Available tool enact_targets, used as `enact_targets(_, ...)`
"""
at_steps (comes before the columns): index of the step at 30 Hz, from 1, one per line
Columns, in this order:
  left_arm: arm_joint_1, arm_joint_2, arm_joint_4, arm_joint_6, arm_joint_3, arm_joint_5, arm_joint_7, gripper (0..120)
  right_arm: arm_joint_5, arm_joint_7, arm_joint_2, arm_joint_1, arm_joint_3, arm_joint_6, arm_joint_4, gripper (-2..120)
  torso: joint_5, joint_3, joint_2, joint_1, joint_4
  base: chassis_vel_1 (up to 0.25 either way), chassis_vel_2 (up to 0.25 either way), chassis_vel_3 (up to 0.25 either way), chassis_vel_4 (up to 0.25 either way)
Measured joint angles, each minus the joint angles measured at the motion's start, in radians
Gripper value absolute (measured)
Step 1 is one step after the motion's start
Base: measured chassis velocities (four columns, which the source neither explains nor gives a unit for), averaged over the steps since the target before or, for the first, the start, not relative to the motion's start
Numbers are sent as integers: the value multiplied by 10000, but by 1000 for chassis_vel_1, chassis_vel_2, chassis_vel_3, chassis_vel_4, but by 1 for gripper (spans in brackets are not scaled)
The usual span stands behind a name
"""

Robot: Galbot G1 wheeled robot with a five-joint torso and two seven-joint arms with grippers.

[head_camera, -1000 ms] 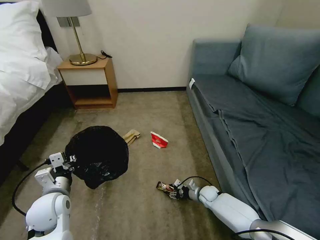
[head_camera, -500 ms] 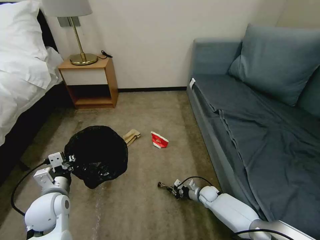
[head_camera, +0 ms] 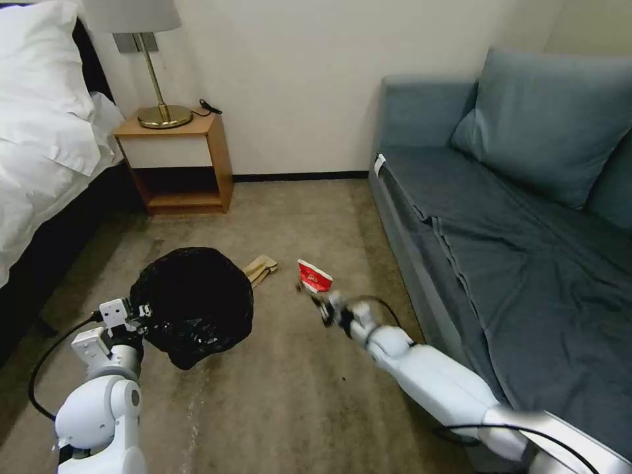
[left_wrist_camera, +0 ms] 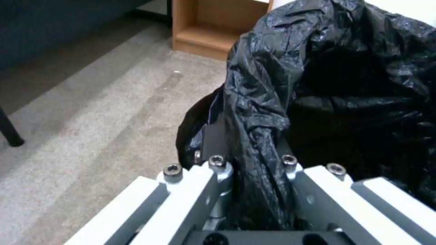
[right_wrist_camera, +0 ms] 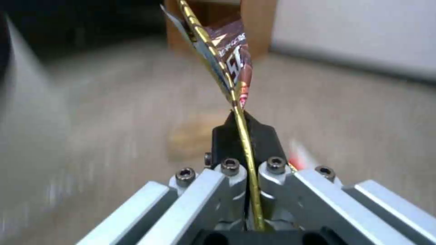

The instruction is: Pick up the trash bin, then pick up the garbage on the floor and place it into the trash bin.

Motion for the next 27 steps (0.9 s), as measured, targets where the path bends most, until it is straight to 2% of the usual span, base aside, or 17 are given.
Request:
enact_targets(5, -22, 6, 9, -2, 22, -14, 10, 4, 457, 932, 340, 622, -261, -32, 923, 0, 0, 0, 0, 0, 1, 0, 0, 0, 0)
enact_targets(7, -28, 13, 9, -2, 25, -66, 11, 4, 835, 1764, 654, 1326, -828, -76, 1769, 0, 0, -1, 0, 0, 1, 0, 0, 0, 0)
enact_targets(9, -29, 13, 9, -2, 26, -77, 13, 4, 904, 1918, 719, 1454, -956, -84, 1910, 0, 0, -1, 0, 0, 0, 0, 0, 0, 0)
enact_targets(11, -33, 12, 7, -2, 27, -117, 14, 4, 1287, 2561, 1032, 1948, -1611, -185, 2505, 0, -1, -1, 0, 0, 0, 0, 0, 0, 0)
enact_targets(19, -57, -38, 6, 5, 37, -140, 6, 4, 1563, 3239, 1725, 2317, -2854, -364, 2947, 0, 1, -1, 0, 0, -2, 0, 0, 0, 0)
enact_targets(22, -77, -106, 5, 21, 73, -144, -5, 4, 1346, 3360, 2210, 2311, -3428, -340, 2627, 0, 0, -1, 0, 0, 3, 0, 0, 0, 0)
enact_targets(27, -99, -239, -74, 61, 152, -90, -21, 4, 989, 3310, 2506, 1958, -3835, -297, 2230, 0, 1, -1, 0, 0, -2, 0, 0, 0, 0)
